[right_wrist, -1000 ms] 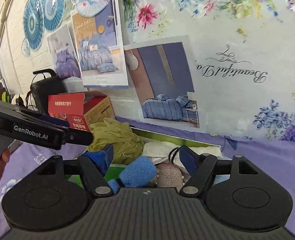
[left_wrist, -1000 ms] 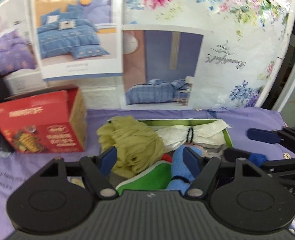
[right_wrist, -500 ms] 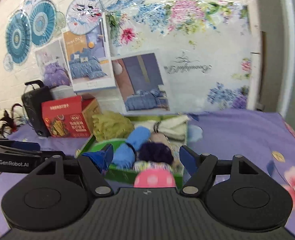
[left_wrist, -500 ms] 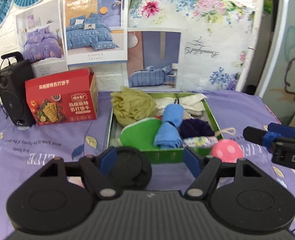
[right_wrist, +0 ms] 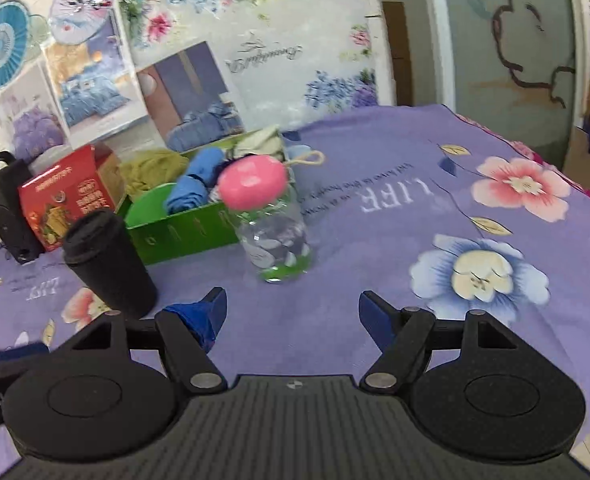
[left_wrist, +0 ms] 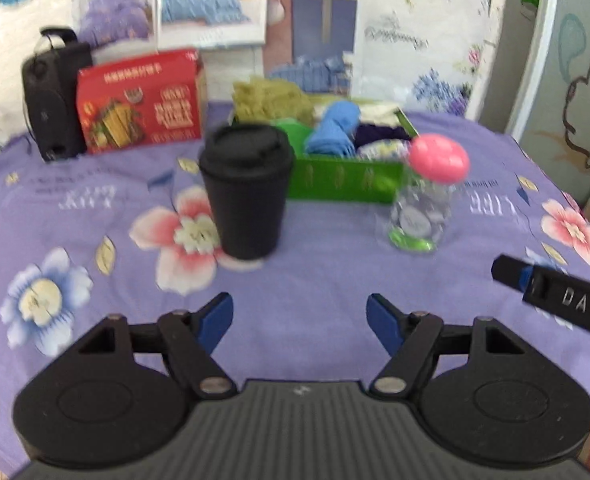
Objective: Organize soft objects
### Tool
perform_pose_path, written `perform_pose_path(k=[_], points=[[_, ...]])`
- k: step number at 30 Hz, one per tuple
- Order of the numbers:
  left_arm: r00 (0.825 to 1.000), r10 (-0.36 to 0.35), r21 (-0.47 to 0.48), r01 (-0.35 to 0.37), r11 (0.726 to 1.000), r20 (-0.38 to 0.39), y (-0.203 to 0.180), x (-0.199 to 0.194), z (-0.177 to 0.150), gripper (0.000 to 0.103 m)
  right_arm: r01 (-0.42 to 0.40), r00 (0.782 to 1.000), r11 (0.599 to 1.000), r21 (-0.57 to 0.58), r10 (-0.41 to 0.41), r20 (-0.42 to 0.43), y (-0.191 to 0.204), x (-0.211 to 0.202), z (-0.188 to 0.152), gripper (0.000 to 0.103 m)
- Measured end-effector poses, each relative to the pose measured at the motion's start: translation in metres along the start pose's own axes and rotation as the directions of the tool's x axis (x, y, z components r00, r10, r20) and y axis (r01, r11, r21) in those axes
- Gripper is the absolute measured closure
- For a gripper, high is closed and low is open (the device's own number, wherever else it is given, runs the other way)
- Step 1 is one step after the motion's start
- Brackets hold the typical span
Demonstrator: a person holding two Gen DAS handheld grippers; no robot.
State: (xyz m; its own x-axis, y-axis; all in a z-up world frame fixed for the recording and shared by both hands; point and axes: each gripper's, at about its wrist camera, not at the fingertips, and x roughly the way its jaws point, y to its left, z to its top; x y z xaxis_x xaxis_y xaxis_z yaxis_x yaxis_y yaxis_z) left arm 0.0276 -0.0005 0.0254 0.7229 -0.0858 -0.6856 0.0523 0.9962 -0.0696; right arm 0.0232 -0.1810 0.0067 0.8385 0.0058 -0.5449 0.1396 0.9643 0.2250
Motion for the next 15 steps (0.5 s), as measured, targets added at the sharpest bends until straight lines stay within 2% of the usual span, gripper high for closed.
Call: perform_pose_path(k=[7, 15], points=[[0.999, 0.018, 0.004, -0.018, 1.0, 0.031, 0.001, -0.008, 0.0, 0.029, -0.004, 0.999, 1.0, -0.021, 0.003, -0.052, -0.003, 0.001, -0.003, 0.044], [0.999, 0.048, -0.01, -0.048, 0.999, -0.017, 0.012, 0.0, 0.003, 0.029, -0.049, 0.991, 0.994, -0.093, 0.037, -0.127, 0.013, 0.006, -0.007, 0.044]])
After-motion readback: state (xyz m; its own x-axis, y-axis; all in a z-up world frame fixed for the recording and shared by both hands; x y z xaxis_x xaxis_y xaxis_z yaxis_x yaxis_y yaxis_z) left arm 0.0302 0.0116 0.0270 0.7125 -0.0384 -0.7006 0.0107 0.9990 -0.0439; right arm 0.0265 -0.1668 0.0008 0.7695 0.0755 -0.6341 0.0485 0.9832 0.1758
